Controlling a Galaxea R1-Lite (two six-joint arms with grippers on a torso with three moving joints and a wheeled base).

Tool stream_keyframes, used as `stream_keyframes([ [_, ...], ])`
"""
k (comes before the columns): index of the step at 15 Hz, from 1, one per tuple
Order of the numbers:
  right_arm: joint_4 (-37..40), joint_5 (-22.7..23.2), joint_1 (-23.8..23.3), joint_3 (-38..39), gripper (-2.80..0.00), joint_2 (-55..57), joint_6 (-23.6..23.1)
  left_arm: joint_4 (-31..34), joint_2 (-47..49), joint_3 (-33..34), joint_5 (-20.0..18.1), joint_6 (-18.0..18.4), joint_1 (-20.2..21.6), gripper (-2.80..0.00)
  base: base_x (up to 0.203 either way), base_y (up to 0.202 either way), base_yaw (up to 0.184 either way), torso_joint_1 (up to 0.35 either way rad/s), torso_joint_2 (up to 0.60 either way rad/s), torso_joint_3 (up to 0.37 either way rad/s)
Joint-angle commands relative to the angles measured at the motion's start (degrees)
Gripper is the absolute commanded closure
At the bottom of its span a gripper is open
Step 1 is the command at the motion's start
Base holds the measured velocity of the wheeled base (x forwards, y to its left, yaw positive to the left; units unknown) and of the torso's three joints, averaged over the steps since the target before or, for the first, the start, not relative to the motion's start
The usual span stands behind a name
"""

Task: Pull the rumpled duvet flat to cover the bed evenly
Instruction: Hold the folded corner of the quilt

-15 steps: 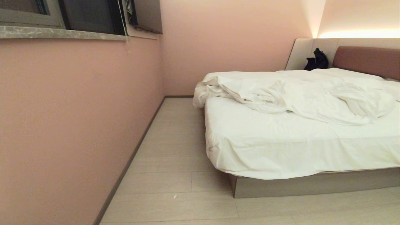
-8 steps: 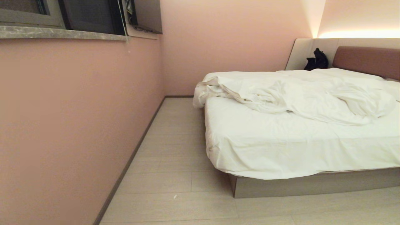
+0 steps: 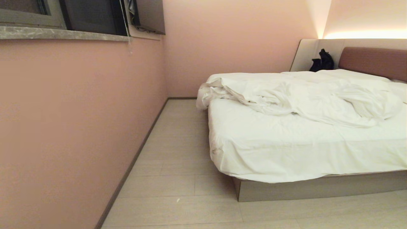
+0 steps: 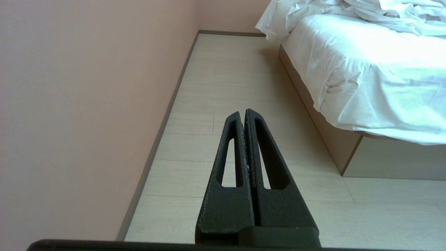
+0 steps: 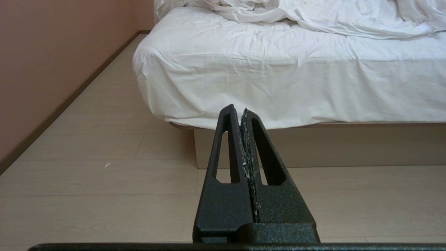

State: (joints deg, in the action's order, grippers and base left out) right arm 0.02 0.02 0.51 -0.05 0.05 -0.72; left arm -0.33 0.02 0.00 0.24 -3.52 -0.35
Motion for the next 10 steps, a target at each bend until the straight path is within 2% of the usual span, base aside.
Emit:
stream_keyframes([
  [1, 0.06, 0.01, 0.02, -0.04, 0.0, 0.04, -0.04, 0.07, -0.02, 0.0, -0.07, -0.01, 0.0, 0.0, 0.0, 0.0, 0.0, 0.0, 0.0, 0.0],
  [7, 0.04, 0.04, 0.02, -0.04, 0.0, 0.04, -0.08, -0.02, -0.02, 0.0, 0.02, 0.04, 0.0, 0.0, 0.0, 0.0, 0.0, 0.0, 0.0, 0.0],
  [10, 0.06, 0.06, 0.02, -0.04, 0.0, 0.04, 0.01, -0.02, -0.02, -0.05, 0.02, 0.1, 0.0, 0.0, 0.135, 0.0, -0.002, 0.002, 0.0, 0.001],
])
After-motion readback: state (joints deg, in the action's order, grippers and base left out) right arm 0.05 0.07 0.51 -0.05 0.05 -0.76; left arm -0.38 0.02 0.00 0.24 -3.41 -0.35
